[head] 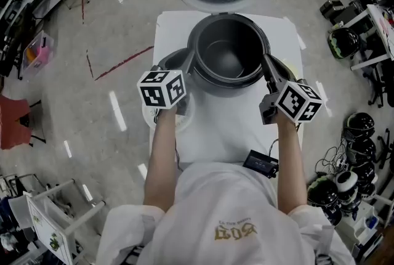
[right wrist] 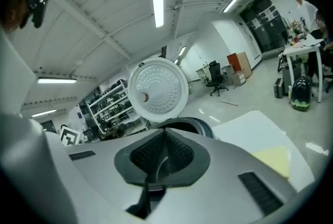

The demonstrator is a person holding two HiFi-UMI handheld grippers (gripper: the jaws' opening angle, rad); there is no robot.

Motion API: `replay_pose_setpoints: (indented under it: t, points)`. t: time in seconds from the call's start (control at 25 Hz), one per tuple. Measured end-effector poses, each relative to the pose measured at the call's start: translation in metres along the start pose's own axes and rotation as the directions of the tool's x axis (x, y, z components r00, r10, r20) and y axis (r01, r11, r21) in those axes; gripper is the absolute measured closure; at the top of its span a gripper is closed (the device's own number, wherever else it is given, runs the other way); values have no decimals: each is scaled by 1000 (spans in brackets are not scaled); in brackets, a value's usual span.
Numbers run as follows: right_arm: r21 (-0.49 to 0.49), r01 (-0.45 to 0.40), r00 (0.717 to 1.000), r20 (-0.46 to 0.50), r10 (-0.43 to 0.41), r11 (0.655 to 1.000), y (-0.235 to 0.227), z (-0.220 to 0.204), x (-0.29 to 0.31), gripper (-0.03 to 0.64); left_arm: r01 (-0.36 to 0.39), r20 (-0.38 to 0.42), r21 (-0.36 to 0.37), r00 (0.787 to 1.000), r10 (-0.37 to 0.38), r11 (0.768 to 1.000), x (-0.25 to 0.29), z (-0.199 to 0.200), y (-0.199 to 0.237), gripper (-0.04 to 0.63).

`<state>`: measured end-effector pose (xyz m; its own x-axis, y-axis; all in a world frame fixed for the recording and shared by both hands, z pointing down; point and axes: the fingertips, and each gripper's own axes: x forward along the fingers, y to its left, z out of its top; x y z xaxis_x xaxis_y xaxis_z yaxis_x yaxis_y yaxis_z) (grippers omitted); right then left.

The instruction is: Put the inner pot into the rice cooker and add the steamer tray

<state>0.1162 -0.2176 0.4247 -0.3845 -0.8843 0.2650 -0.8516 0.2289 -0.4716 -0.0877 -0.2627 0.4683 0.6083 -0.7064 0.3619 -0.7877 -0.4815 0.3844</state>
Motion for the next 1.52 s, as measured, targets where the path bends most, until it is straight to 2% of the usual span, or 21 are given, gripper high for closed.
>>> replay_pose_setpoints:
  t: [0.12, 0.36, 0.4, 0.48, 0.6, 0.72, 0.8, 0.92, 1.12, 1.28, 1.52]
  points:
    - [-44, -65, 998, 4, 65, 997, 12, -2, -14, 603, -14, 30, 7, 999, 14, 1000, -11, 0, -14, 505]
    - [-144, -135, 991, -30, 132, 980, 31, -26, -42, 597, -64, 74, -6, 995, 65, 998, -51, -10, -38, 487]
    - [-146, -162, 986, -50, 156, 976, 39, -34, -46, 578, -78, 75, -8, 994, 78, 997, -61, -14, -40, 479]
    - [-139, -216, 974, -96, 204, 966, 56, -54, -55, 495, -106, 76, -9, 991, 106, 994, -80, -24, -43, 467]
    - [-136, -263, 960, -139, 245, 955, 73, -79, -73, 472, -142, 71, -27, 987, 144, 989, -107, -42, -48, 447]
    - [-132, -280, 954, -152, 260, 951, 80, -97, -88, 474, -188, 62, -44, 980, 190, 981, -130, -61, -49, 442]
    - [-150, -279, 954, -153, 257, 949, 81, -106, -94, 527, -220, 62, -53, 973, 223, 974, -145, -71, -48, 445]
    - [-153, -306, 944, -179, 278, 940, 85, -120, -100, 529, -261, 63, -75, 962, 266, 962, -166, -87, -47, 447]
    - [-148, -331, 931, -214, 297, 932, 91, -144, -104, 531, -331, 59, -141, 938, 342, 933, -204, -115, -34, 449]
    - [-89, -352, 913, -251, 321, 932, 105, -165, -100, 516, -379, 35, -160, 921, 388, 912, -229, -132, -13, 449]
    - [-40, -345, 895, -315, 316, 938, 123, -197, -76, 470, -421, 6, -206, 902, 431, 884, -238, -147, 38, 437]
